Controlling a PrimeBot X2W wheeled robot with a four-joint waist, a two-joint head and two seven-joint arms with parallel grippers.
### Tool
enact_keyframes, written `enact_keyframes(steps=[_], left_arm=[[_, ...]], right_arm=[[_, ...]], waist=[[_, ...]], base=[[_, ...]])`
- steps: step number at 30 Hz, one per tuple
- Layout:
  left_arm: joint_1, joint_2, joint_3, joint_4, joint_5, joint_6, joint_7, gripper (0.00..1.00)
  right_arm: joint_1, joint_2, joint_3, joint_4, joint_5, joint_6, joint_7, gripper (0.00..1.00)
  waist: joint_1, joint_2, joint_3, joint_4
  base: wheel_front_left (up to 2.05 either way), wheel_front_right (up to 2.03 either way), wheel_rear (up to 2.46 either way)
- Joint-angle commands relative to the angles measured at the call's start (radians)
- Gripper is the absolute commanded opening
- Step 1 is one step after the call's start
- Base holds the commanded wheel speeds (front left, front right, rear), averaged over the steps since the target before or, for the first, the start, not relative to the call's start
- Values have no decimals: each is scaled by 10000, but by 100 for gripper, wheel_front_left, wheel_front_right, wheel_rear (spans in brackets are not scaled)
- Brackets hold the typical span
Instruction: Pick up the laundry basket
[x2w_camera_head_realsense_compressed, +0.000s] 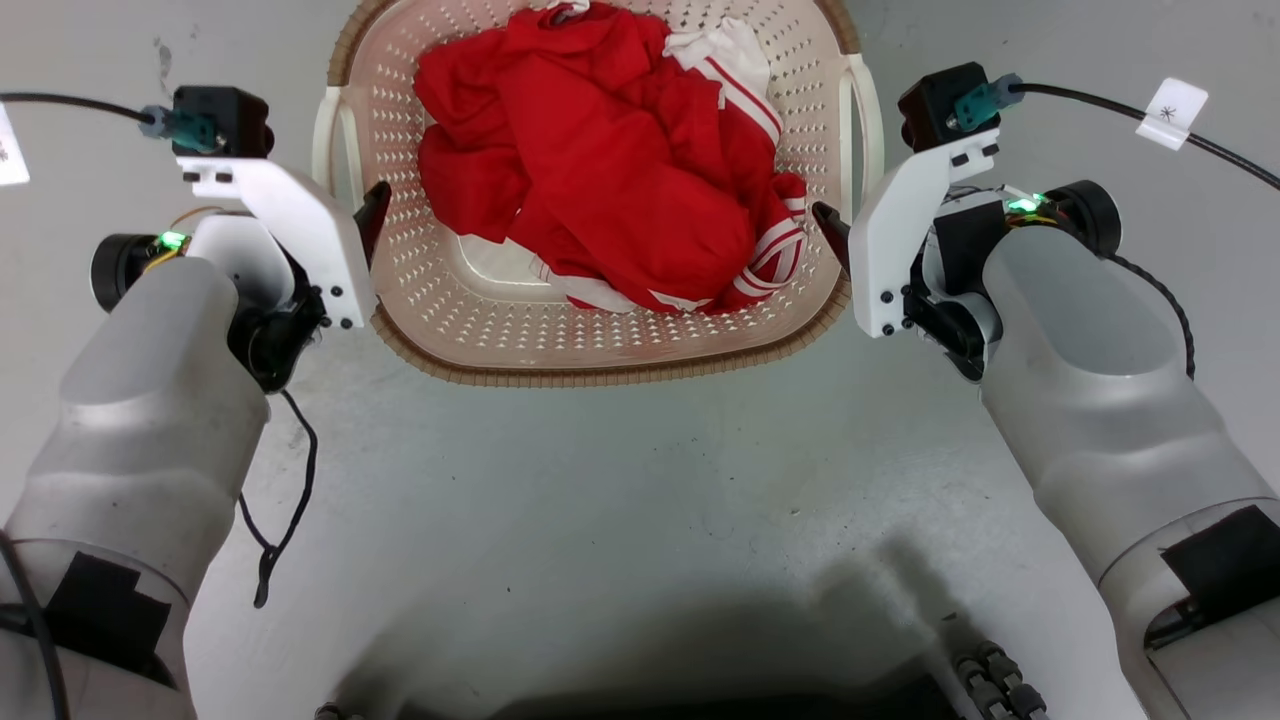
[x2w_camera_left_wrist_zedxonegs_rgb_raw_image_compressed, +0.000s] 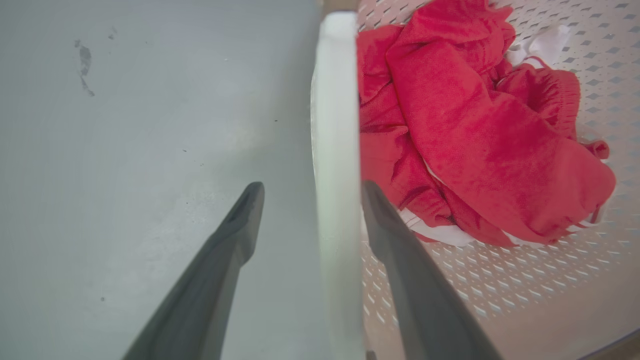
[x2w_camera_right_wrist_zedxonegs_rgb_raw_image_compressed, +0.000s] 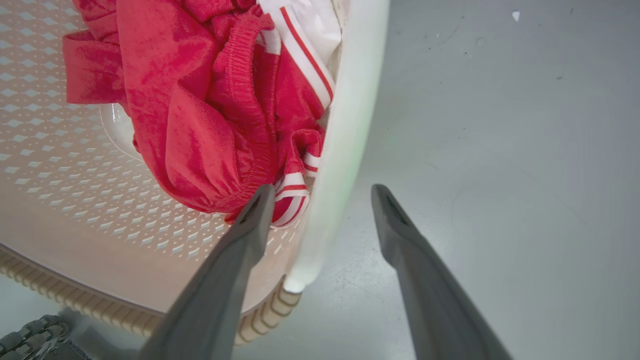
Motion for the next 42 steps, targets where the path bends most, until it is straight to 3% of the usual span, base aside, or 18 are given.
enact_keyframes(steps=[1, 14, 15, 16, 17, 18, 32, 42], left_arm=[[-151, -19, -74, 50, -68, -2, -14, 100], [-600, -149, -970, 367, -895, -2, 460, 100], [-631, -140, -1035, 387, -966, -2, 537, 66], [-623, -166, -1094, 391, -1056, -2, 615, 17], [-628, -175, -1149, 389, -1121, -2, 696, 0], [-654, -169, -1184, 377, -1192, -2, 702, 0], [-699, -161, -1938, 466, -1913, -2, 1128, 0], [-266, -405, -2473, 637, -2478, -5, 2102, 0]], right_arm=[[-144, 15, 65, 69, 134, -7, 26, 100], [-385, 16, 828, 500, 982, -7, 288, 100], [-405, 16, 847, 544, 1062, -7, 298, 100], [-429, 13, 862, 591, 1122, -7, 319, 47], [-460, 13, 886, 628, 1170, -7, 295, 33], [-468, 15, 918, 653, 1254, -7, 312, 0], [-558, -10, 1444, 920, 1785, -5, 452, 0], [-134, 16, 1896, 925, 2435, -4, 1528, 0]], waist=[[-1, 0, 52, 19], [-1, 0, 185, 55], [-1, 0, 195, 53], [-1, 0, 200, 53], [-1, 0, 200, 58], [-1, 0, 198, 65], [-1, 0, -163, 83], [-1, 0, -1359, 18]], base=[[0, 0, 0], [0, 0, 0], [0, 0, 0], [0, 0, 0], [0, 0, 0], [0, 0, 0], [0, 0, 0], [0, 0, 0]])
